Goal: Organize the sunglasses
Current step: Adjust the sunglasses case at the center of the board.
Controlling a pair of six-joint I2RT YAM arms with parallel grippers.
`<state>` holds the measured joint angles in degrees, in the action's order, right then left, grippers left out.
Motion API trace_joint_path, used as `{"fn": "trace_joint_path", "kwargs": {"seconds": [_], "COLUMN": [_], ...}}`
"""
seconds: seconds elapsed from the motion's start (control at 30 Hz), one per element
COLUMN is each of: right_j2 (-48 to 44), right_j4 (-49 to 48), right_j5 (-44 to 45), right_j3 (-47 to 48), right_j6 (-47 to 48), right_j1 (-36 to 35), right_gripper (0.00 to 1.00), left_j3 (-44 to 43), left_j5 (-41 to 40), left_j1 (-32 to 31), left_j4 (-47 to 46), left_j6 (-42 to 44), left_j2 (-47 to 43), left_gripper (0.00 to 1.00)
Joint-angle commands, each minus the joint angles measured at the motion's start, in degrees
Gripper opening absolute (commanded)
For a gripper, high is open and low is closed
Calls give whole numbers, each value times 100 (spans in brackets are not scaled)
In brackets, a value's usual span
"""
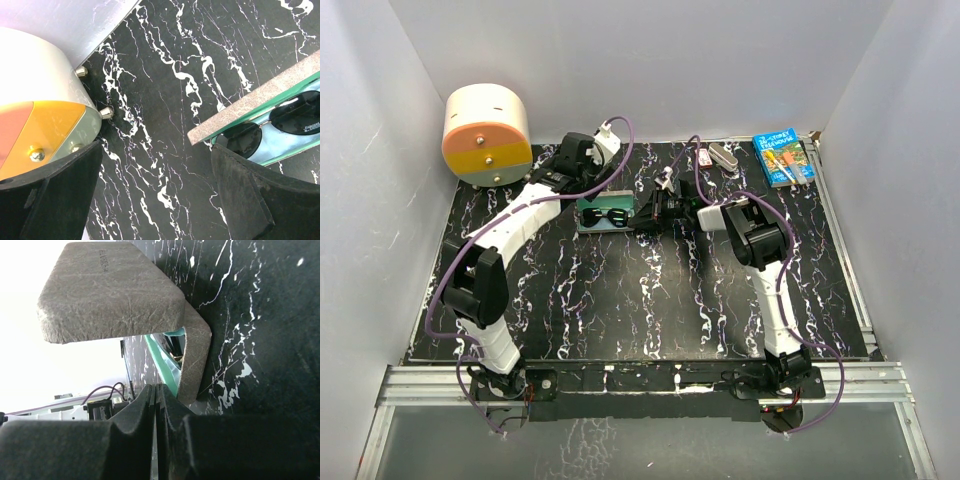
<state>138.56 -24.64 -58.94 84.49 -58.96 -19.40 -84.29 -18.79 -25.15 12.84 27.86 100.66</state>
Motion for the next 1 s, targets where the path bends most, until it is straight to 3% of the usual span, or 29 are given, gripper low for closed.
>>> {"fn": "trace_joint_path", "kwargs": {"seconds": [0.0, 0.07, 0.27, 0.37, 0.43, 0.5, 0.6, 0.67, 0.73, 0.97], "right_j2": [-420, -456, -162, -168, -367, -711, -1253, -1395, -1395, -1198], "right_j4": [-869, -1495, -5460, -6048, -5363, -3738, 1092, 3000, 3630, 4088], "right_j5": [-204, -359, -812, -841, -865, -809, 452, 1657, 2091, 2656], "right_j3": [-180, -340, -941, -1182, -1329, -1339, -562, 142, 495, 742], "right_j6": [-151, -605, -3476, -3905, -3353, -2040, 1085, 2489, 2899, 3016], "right_j1": [-16, 8, 219, 361, 435, 467, 440, 316, 263, 4], "right_gripper": [8, 8, 21, 31, 35, 38, 41, 42, 42, 42], "left_j3": [-281, -260, -620, -946, -1204, -1524, -2109, -2383, -2481, -2725], "left_j5": [-95, -118, -206, -101, -59, 97, 471, 617, 652, 741], "left_j1": [10, 17, 26, 80, 154, 291, 555, 677, 711, 712], "left_j4": [-113, -272, -511, -463, -354, -148, 317, 497, 502, 658], "left_j6": [-4, 108, 277, 182, 48, -177, -572, -723, -687, -772], "left_j2": [-209, -130, 406, 720, 947, 1168, 1476, 1636, 1698, 1983], "left_gripper": [89, 89, 90, 91, 91, 91, 91, 91, 91, 91]}}
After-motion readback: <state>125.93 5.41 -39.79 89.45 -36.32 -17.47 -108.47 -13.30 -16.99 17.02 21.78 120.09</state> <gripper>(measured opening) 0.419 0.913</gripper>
